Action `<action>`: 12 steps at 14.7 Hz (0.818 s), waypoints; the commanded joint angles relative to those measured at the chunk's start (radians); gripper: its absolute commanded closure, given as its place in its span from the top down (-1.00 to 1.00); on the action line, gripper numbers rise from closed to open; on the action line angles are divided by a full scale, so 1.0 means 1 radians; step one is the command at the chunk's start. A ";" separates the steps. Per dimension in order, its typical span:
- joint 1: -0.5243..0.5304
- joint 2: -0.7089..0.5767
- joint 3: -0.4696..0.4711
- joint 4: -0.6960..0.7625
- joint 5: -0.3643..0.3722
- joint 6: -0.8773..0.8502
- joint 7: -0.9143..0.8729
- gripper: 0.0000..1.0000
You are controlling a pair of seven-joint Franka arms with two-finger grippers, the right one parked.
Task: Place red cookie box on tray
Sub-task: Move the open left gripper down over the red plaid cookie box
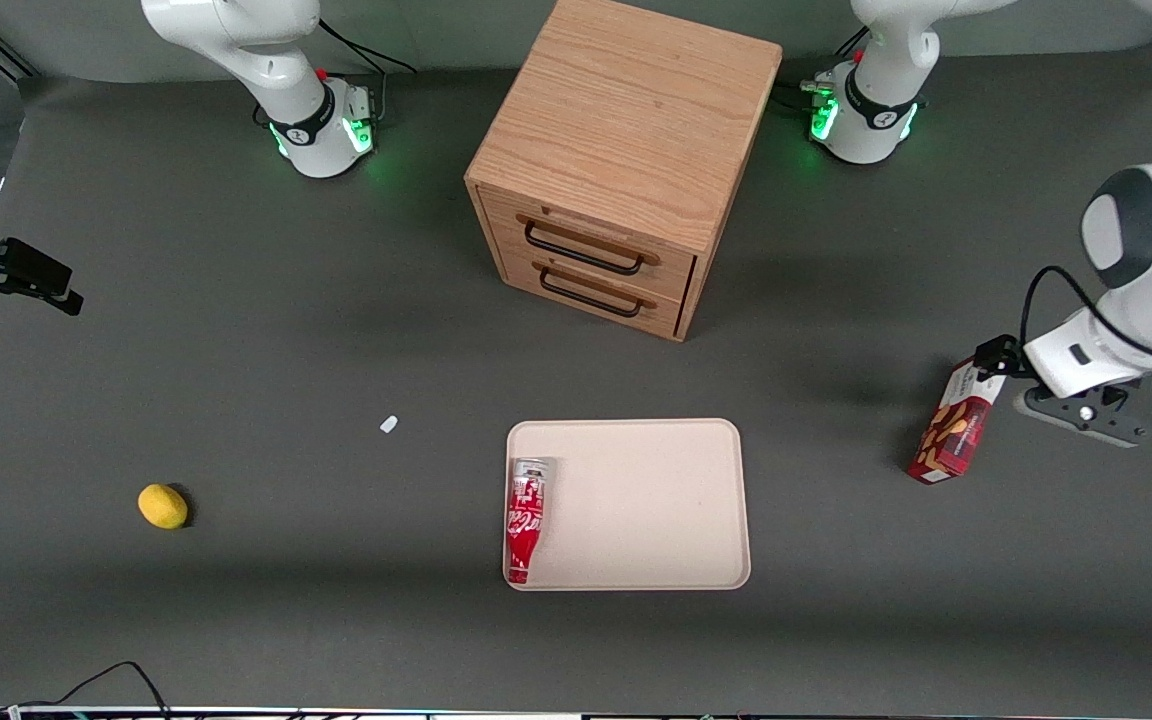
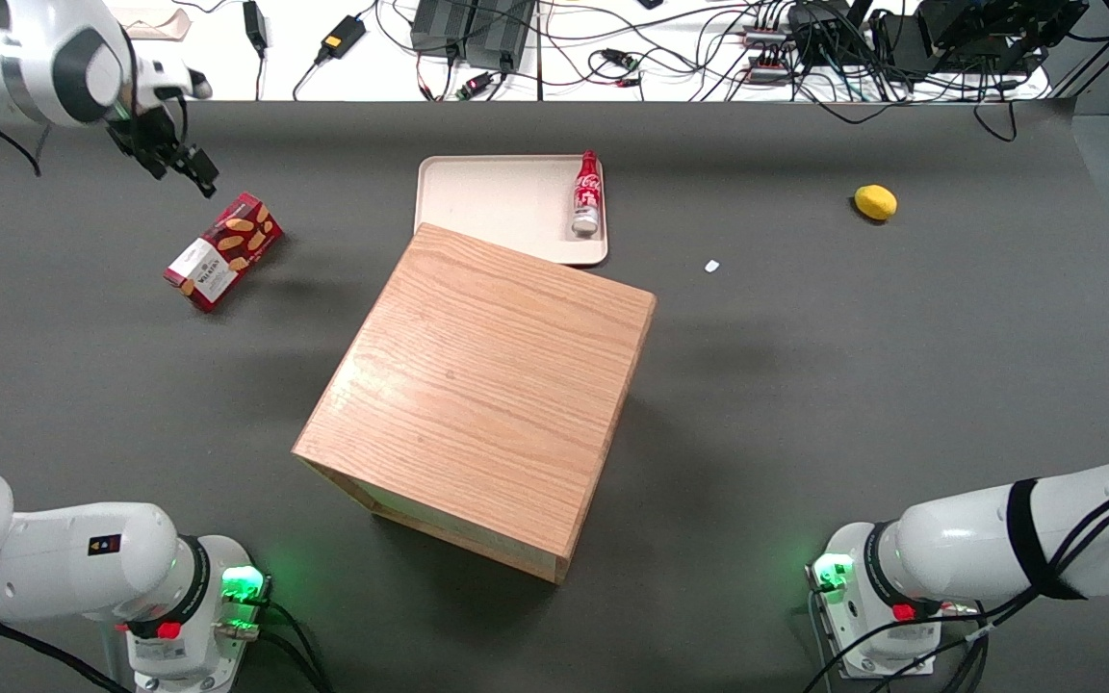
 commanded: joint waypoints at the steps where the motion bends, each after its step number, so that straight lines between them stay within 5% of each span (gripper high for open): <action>1: 0.004 0.026 0.001 -0.075 0.013 0.124 0.033 1.00; 12: -0.008 0.192 0.048 -0.138 0.015 0.368 0.118 1.00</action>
